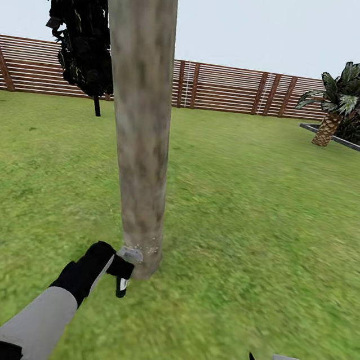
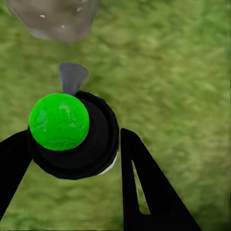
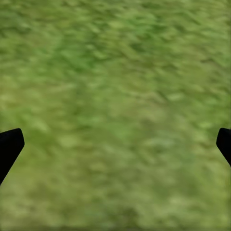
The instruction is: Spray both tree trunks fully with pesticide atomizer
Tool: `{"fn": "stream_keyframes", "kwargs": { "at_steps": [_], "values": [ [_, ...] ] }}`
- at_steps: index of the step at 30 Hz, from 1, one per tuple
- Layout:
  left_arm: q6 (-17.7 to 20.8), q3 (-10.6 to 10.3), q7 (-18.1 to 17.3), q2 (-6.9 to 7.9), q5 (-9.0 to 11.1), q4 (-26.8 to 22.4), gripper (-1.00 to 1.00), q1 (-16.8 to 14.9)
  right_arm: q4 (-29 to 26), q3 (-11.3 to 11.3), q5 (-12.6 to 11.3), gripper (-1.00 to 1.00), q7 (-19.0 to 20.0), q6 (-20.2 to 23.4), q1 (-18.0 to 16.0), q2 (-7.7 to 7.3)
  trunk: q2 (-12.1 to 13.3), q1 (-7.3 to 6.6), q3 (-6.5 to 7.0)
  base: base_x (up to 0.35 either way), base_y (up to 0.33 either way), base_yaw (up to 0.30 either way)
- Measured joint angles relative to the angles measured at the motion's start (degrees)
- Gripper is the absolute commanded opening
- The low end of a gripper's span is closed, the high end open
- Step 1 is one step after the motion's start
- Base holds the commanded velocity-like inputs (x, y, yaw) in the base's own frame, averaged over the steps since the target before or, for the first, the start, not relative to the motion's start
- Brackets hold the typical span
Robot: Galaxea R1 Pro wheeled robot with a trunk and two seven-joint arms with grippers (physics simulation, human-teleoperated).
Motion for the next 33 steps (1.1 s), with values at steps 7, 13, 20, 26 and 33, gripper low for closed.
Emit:
{"fn": "stream_keyframes", "kwargs": {
  "at_steps": [7,13,20,26,33],
  "values": [
    [3.19,0.00,-0.09,2.39,0.20,-2.96,-1.00,-0.90,-0.01,0.00,0.00,1.00,0.00,0.00,0.00,0.00,0.00,0.00,0.00,0.000,0.000,0.000],
    [6.81,-0.32,-0.08,-0.31,0.16,-4.18,-1.00,-1.07,-0.01,-0.01,0.00,1.00,0.00,0.00,0.00,0.00,0.00,0.00,0.00,0.000,0.000,0.000],
    [7.36,-0.20,0.00,-0.74,-0.60,-7.12,-1.00,-1.75,-0.01,-0.03,0.00,1.00,0.00,0.00,0.00,0.00,0.00,0.00,0.00,0.000,0.000,0.000],
    [7.52,-0.01,-0.06,3.79,-0.82,-7.22,-1.00,-2.69,-0.01,-0.05,0.00,1.00,0.00,-0.01,0.00,0.00,0.00,0.00,0.00,0.000,0.000,0.000],
    [7.73,-0.16,-0.09,3.78,0.14,-7.28,-1.00,-3.19,-0.01,-0.04,0.00,1.00,0.00,0.00,0.00,0.00,0.00,0.00,0.00,0.000,0.000,0.000]
  ]
}}
